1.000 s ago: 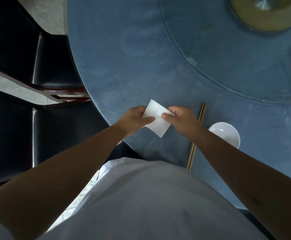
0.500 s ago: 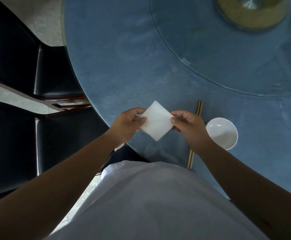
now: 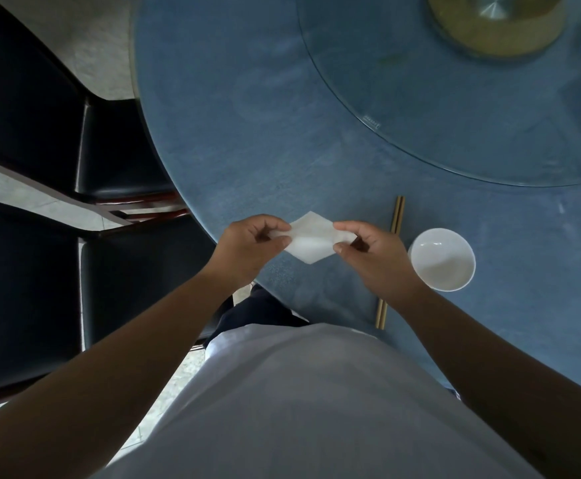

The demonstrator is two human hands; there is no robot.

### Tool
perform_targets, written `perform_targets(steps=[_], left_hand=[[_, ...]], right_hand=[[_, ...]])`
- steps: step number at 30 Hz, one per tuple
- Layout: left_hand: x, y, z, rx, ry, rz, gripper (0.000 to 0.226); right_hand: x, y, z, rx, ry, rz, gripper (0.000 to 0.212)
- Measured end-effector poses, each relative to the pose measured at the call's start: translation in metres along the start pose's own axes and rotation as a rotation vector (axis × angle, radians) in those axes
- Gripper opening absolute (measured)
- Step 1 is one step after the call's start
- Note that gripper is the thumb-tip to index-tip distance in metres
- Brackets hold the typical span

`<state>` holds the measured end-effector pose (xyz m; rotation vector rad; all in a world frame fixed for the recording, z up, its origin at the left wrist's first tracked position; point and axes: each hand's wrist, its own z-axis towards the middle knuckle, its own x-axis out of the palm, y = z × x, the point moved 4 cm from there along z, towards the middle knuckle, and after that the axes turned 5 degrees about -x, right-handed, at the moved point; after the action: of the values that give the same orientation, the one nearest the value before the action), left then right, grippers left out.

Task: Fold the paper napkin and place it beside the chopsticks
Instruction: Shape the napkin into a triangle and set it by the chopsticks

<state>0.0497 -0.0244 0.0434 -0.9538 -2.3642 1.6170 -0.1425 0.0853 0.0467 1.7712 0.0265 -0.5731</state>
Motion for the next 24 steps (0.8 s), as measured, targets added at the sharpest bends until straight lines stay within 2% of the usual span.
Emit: perform_targets(steps=[9, 16, 22, 24], left_hand=[[-0.007, -0.009, -0.005, 0.091, -0.018, 0.129, 0.029], [-0.010, -0.013, -0.009, 0.144, -0.041, 0.156, 0.029], [-0.004, -0.027, -0.017, 0.455, -0.055, 0.367, 0.013], [-0.004, -0.028, -0.017, 0.449, -0.056, 0.356, 0.010]], right_hand=[[-0.004, 0.009, -0.008, -0.047, -0.036, 0.029, 0.028], [-0.008, 0.014, -0.014, -0.065, -0.072, -0.076, 0.023], [-0.013, 0.023, -0.017, -0.224, -0.165, -0.270, 0.011], [-0.014, 0.023, -0.016, -0.252, -0.178, -0.296, 0.006]])
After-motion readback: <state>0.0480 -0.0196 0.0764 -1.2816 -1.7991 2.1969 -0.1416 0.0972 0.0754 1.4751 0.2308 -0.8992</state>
